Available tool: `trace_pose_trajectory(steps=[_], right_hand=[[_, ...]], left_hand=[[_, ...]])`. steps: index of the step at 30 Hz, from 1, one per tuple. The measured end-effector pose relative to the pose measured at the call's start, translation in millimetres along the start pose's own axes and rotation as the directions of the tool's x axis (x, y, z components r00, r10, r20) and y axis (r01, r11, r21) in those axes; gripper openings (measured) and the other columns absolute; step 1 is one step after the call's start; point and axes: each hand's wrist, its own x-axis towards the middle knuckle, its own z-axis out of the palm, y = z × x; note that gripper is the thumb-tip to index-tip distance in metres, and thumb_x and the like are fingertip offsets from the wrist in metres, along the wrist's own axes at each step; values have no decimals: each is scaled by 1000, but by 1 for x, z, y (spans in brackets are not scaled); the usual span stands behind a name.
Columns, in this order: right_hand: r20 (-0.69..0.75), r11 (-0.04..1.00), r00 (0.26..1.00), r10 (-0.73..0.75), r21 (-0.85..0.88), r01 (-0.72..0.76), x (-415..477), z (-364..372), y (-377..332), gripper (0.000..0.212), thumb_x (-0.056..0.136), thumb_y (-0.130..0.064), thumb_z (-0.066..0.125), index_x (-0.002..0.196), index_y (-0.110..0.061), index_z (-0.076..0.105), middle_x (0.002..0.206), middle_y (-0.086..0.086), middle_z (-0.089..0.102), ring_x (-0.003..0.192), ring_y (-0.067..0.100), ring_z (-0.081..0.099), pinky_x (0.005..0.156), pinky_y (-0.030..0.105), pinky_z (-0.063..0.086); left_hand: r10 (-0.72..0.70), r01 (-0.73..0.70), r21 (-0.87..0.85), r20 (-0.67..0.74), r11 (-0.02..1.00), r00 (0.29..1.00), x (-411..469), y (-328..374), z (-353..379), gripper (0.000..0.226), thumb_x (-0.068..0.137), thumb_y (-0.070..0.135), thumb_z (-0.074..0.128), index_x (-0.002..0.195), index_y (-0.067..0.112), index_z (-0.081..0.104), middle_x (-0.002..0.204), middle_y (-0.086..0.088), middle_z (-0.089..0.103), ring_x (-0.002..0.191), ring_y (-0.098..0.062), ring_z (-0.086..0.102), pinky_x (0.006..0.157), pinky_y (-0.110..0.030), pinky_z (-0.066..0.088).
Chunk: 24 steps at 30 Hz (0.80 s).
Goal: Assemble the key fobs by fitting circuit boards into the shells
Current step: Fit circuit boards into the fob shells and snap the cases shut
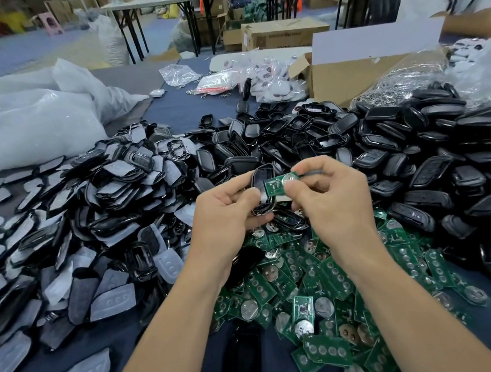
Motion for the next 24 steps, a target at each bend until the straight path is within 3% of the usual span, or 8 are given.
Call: trace_pose_trajectory(steps=[3,6,8,11,14,17,24], right_hand=[[3,986,999,44,162,-44,2,-5,-3,20,86,-5,79,89,-24,77,67,0,74,54,8,60,53,16,47],[47,991,999,-3,136,-4,3,-7,-6,24,86,-6,79,92,-29,81,72,0,75,58,7,61,58,14,48],[70,995,996,-51,93,44,2,-5,-6,23,86,-8,80,95,-29,80,74,-1,76,59,7,65,61,15,50],[83,995,992,-92,34,90,-1,-3,-6,21,86,-8,81,96,-26,76,74,-4,77,60,8,69,64,17,55],[98,996,991,-92,-7,93,0,-3,-5,21,85,-5,81,87,-25,74,72,-6,76,61,9,70,64,19,56],[92,998,994,-58,-27,61,1,-2,-4,18,83,-7,81,81,-24,74,72,-6,75,60,9,69,61,18,54],[153,997,987,39,64,-50,1,-3,-5,14,84,-9,80,81,-23,78,69,2,75,55,10,63,52,17,46]], left_hand=[[-12,12,-15,-19,1000,1000,0,1,-1,45,99,2,67,79,38,85,93,-7,82,90,-19,77,69,-27,63],[-28,27,-33,-36,999,999,0,3,0,51,99,3,67,72,44,83,90,-2,82,86,-15,78,68,-26,63],[-42,41,-27,-17,999,999,0,3,-1,48,101,3,63,76,38,85,92,-1,82,87,-16,79,69,-25,63],[-76,76,-12,26,997,997,0,2,-3,36,102,-3,56,99,21,83,99,-7,82,93,-20,79,73,-25,63],[-89,91,-18,70,996,994,0,3,-4,45,98,-11,53,95,22,83,101,-6,82,95,-20,79,74,-24,62],[-86,88,-7,101,996,991,0,4,-5,46,96,-17,49,105,17,79,104,-5,81,98,-19,79,75,-23,62],[-95,90,51,105,995,990,1,1,-6,45,99,-15,48,109,19,76,105,-1,82,99,-15,78,75,-21,61]])
